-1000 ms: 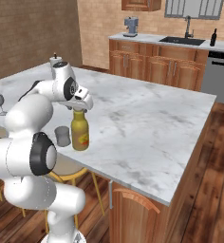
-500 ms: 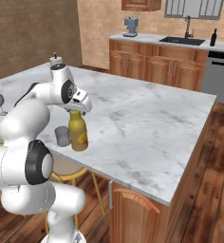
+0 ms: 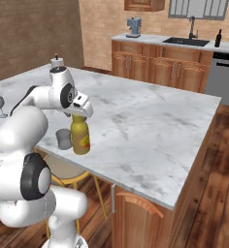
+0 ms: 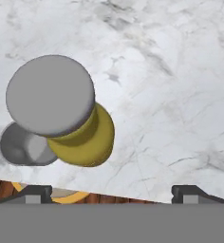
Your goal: There is a wine glass and glass cup on the dining counter. Place the wine bottle next to the wine glass and the juice bottle next to the glass cup.
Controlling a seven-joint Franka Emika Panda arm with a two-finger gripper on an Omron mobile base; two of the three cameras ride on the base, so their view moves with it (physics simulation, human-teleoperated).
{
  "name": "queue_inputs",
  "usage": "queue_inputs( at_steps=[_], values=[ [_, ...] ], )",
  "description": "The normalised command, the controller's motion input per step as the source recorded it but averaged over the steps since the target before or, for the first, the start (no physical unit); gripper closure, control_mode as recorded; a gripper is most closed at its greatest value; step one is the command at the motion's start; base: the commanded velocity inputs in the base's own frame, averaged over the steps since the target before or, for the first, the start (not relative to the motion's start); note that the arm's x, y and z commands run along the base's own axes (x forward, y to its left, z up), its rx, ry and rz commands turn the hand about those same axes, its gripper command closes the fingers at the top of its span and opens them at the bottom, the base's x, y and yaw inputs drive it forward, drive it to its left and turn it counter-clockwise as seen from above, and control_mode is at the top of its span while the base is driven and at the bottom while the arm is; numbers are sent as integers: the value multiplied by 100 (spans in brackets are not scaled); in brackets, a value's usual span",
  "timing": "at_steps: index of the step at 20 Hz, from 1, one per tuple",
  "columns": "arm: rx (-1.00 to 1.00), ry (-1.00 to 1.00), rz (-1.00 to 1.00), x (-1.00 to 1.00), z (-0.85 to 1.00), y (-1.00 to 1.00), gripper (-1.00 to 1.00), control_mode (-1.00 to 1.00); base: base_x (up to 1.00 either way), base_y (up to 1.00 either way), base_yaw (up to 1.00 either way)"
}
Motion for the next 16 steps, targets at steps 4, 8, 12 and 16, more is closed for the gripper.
queue_inputs(
  at_steps=[4,8,12,16],
  values=[
    [0,0,2,-42,0,-27,-100,-100,0,0,0],
    [1,0,5,-47,0,-35,-100,-100,0,0,0],
    [5,0,2,-51,-7,-28,-100,-100,0,0,0],
    [5,0,2,-50,-17,-21,-100,-100,0,0,0]
  ],
)
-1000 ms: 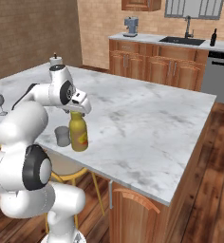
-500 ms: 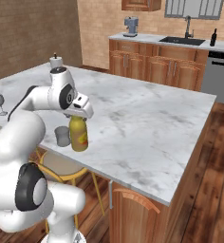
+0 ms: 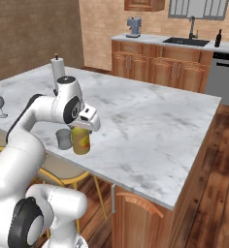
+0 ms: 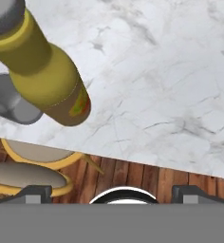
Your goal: There is a wine glass and glass cup on the dining counter. Place the wine bottle next to the wine glass and the juice bottle next to the glass cup.
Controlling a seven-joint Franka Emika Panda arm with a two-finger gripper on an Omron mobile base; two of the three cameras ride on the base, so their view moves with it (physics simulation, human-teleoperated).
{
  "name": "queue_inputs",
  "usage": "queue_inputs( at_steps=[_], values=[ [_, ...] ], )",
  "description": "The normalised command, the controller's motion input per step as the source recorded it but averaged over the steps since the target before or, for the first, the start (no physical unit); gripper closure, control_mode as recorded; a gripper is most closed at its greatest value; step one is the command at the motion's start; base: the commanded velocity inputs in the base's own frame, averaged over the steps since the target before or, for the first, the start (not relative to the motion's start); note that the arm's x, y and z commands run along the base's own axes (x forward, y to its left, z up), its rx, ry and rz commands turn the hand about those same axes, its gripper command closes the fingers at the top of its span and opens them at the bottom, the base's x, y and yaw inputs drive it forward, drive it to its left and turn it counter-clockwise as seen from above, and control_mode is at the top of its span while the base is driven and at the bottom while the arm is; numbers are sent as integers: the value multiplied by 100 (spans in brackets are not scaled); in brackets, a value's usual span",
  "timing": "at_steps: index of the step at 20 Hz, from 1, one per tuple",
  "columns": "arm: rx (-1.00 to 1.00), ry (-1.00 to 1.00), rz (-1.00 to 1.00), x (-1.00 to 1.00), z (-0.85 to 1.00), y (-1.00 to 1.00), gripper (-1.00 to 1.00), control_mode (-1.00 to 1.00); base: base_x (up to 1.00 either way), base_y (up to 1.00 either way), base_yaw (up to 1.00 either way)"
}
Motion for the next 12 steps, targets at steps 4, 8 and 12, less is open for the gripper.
queue_inputs(
  at_steps=[4,8,12],
  values=[
    [3,0,1,-45,-20,-16,-100,-100,0,0,0],
    [0,1,0,-26,-19,-5,-100,-100,0,0,0],
    [0,0,0,-22,-18,-2,-100,-100,0,0,0]
  ],
)
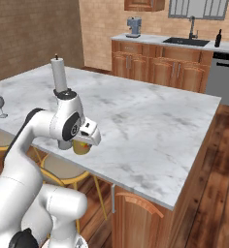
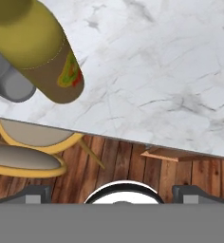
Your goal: There is a wine glass and glass cup on the dining counter. Place the wine bottle next to the wine glass and the juice bottle next to the glass cup.
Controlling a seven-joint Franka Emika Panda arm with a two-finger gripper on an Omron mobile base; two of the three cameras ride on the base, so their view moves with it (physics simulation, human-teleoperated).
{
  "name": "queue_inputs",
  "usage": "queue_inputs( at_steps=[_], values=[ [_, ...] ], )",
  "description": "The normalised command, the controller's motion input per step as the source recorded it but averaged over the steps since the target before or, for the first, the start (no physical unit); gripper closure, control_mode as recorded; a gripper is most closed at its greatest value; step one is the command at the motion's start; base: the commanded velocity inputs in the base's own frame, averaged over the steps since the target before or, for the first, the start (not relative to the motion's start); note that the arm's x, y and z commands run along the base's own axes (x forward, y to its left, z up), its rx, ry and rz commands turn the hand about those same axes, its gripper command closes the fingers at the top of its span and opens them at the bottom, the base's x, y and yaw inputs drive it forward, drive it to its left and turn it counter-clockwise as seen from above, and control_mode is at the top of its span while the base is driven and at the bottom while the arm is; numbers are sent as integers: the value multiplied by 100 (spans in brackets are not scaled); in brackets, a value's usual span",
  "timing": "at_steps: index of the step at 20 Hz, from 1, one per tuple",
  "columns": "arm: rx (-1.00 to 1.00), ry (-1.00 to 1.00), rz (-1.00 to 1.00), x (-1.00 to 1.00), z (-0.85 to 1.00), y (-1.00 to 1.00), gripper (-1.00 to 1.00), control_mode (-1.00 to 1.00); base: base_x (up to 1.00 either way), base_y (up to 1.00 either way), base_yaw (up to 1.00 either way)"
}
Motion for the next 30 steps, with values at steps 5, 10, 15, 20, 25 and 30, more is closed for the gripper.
queue_inputs(
  at_steps=[5,10,15,20,25,30],
  values=[
    [0,0,0,-4,-21,-1,-100,-100,0,0,0],
    [0,0,0,0,-12,0,-100,-100,0,0,0],
    [0,0,0,0,0,0,-100,-100,0,0,0],
    [0,0,0,0,0,0,-100,-100,0,0,0],
    [0,0,0,0,0,0,-100,-100,0,0,0],
    [0,0,0,-1,0,0,-100,100,-4,0,0]
  ],
)
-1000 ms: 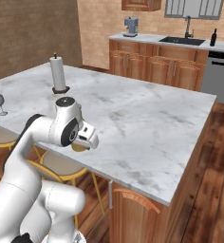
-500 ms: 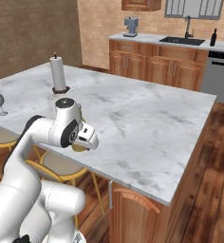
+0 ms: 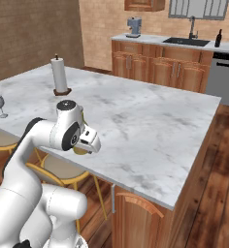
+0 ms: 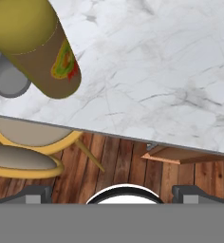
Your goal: There is a wine glass and glass cup on the dining counter. Place the wine bottle next to the wine glass and the juice bottle next to the glass cup.
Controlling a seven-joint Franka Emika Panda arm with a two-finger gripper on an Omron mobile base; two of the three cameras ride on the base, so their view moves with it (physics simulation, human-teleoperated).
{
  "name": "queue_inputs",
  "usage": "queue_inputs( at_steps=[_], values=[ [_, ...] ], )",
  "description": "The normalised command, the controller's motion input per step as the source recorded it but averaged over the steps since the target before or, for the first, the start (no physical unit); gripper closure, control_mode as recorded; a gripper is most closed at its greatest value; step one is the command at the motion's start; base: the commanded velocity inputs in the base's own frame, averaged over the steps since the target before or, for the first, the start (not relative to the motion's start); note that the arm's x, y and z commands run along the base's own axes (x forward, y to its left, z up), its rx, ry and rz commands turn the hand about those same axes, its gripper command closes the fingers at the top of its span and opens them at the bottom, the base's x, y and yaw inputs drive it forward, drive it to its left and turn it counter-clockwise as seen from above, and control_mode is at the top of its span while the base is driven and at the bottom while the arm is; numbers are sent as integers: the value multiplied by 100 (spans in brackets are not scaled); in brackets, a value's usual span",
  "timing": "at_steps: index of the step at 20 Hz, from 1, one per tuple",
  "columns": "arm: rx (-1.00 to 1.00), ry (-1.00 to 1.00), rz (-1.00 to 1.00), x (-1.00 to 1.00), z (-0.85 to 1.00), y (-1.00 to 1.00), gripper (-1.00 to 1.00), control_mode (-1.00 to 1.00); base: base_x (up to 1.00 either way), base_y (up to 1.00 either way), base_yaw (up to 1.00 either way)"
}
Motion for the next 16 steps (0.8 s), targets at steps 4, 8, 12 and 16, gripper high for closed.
queue_inputs(
  at_steps=[4,8,12,16],
  values=[
    [0,0,0,0,0,0,-100,100,-31,1,3],
    [0,0,0,0,0,0,-100,100,-47,0,0],
    [0,0,0,0,0,0,-100,100,-52,-2,0],
    [0,0,0,0,0,0,-100,100,-56,-12,-3]
  ],
)
